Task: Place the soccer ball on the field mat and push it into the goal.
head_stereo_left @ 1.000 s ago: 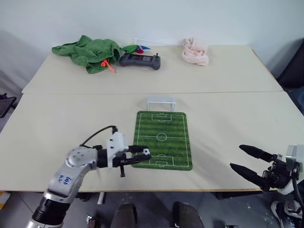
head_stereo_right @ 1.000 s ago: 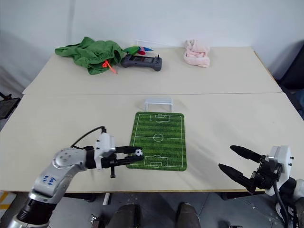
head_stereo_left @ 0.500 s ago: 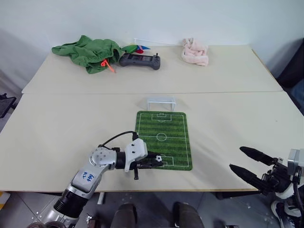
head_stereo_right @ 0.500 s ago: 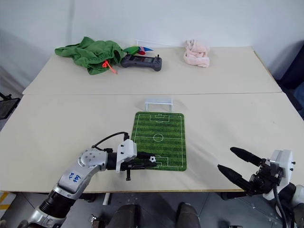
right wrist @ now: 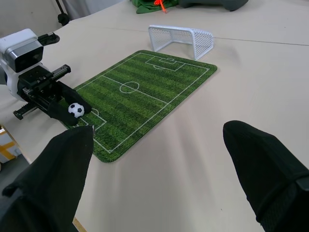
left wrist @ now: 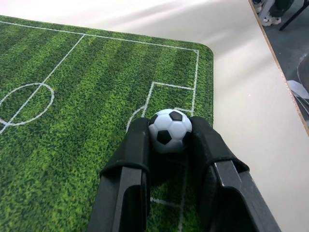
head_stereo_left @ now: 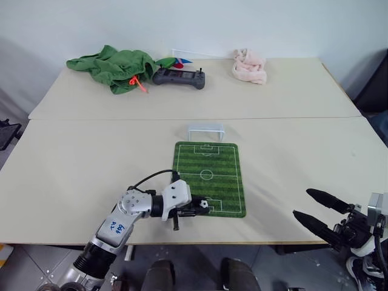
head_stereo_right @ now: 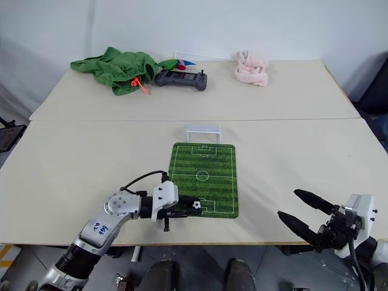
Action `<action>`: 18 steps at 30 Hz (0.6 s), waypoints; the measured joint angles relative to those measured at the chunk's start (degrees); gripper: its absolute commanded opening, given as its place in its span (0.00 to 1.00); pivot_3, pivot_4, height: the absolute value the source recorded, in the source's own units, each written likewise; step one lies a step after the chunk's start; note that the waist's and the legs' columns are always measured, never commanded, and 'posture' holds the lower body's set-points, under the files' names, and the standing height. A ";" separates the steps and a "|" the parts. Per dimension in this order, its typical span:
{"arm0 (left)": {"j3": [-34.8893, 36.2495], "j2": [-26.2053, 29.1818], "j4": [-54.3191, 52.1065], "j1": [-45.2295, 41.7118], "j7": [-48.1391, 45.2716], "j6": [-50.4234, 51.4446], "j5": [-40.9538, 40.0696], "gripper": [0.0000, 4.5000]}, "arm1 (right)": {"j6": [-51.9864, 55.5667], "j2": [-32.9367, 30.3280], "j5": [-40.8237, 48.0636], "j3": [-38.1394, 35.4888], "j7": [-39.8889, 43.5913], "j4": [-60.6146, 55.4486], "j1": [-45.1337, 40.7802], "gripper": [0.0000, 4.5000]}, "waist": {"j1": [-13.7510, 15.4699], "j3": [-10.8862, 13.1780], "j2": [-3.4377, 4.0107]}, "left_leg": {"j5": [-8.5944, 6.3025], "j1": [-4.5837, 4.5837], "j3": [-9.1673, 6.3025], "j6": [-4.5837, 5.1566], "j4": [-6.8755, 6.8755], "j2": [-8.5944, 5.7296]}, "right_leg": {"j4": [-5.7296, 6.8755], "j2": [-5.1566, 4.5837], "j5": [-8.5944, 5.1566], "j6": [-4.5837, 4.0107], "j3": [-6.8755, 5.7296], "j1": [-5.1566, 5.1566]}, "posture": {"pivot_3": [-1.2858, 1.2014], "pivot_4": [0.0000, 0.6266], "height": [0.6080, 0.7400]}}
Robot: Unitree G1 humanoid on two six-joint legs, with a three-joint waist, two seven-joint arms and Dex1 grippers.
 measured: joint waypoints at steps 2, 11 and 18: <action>-0.05 -0.38 0.41 -0.24 0.18 -0.02 0.21 0.19 | -0.07 0.00 -0.04 0.00 0.00 0.02 0.05 1.00 | 0.07 0.00 0.00 | -0.04 -0.04 0.00 0.04 0.13 0.00 | 0.01 0.00 0.00 0.01 0.00 0.01 | 0.52 0.24 1.00; -0.17 -0.93 0.79 -0.46 0.46 0.14 0.50 0.83 | -1.14 0.00 -0.12 -0.38 0.00 0.94 0.50 1.00 | -0.08 0.00 0.01 | -0.09 -0.06 0.00 0.09 0.31 0.00 | -0.04 0.00 0.01 0.01 0.06 0.08 | 0.52 0.24 1.00; 0.09 -0.96 0.74 -0.47 1.21 -0.50 0.72 0.99 | -1.41 -0.03 -0.86 -0.65 0.09 2.95 -0.32 1.00 | -0.11 0.00 0.01 | -0.09 -0.06 0.00 0.09 0.30 0.00 | -0.04 0.00 0.01 0.02 0.06 0.08 | 0.52 0.24 1.00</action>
